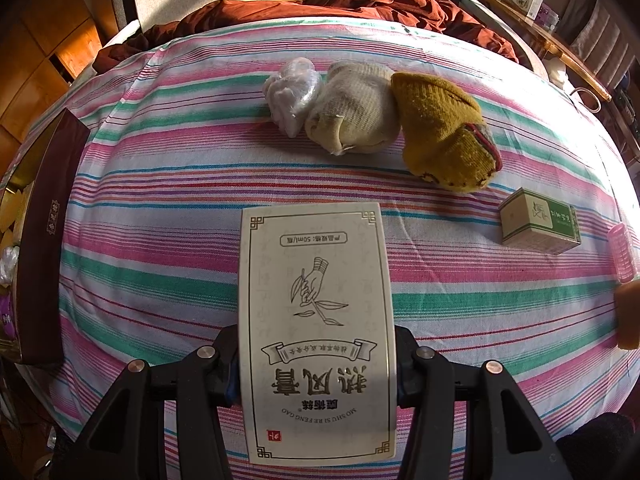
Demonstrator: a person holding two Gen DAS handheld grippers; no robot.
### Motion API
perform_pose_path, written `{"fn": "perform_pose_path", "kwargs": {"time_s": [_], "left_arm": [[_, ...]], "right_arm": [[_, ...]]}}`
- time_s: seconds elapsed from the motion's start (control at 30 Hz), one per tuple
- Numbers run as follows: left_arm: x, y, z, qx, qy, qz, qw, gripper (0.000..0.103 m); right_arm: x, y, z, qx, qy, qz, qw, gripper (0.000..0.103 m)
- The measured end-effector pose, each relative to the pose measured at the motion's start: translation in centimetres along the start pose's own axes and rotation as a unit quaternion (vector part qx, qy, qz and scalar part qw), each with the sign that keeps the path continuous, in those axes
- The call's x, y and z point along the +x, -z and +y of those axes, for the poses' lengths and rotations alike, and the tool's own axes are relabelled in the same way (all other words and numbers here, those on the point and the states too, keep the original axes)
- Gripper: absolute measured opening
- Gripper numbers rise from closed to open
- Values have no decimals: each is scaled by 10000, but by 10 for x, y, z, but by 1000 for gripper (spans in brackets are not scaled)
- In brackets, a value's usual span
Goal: Organize objects
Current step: 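Lower the yellow-green packet into the tray and open the left gripper, then carry the white printed box over the gold tray with the right gripper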
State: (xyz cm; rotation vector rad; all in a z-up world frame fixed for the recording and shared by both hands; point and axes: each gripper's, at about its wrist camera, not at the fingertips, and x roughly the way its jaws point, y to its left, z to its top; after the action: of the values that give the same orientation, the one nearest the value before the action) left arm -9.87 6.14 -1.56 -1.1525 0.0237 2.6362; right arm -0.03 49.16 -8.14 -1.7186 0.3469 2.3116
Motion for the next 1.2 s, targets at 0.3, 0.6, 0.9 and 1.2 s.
{"fn": "perform_pose_path", "kwargs": {"time_s": [0.3, 0.6, 0.9, 1.2], "left_arm": [[-30, 23, -20, 239, 98, -207, 9995, 50], [-38, 40, -31, 381, 256, -182, 9988, 50], [-42, 46, -24, 397, 246, -206, 9987, 52], [-52, 42, 6, 71, 147, -321, 9994, 52]], "right_arm": [[-1, 13, 28, -359, 10, -35, 9993, 53], [-6, 29, 62, -660, -17, -198, 9976, 53], [-41, 17, 101, -743, -463, -845, 9926, 53], [-85, -2, 216, -1678, -1136, -1464, 9682, 53]]}}
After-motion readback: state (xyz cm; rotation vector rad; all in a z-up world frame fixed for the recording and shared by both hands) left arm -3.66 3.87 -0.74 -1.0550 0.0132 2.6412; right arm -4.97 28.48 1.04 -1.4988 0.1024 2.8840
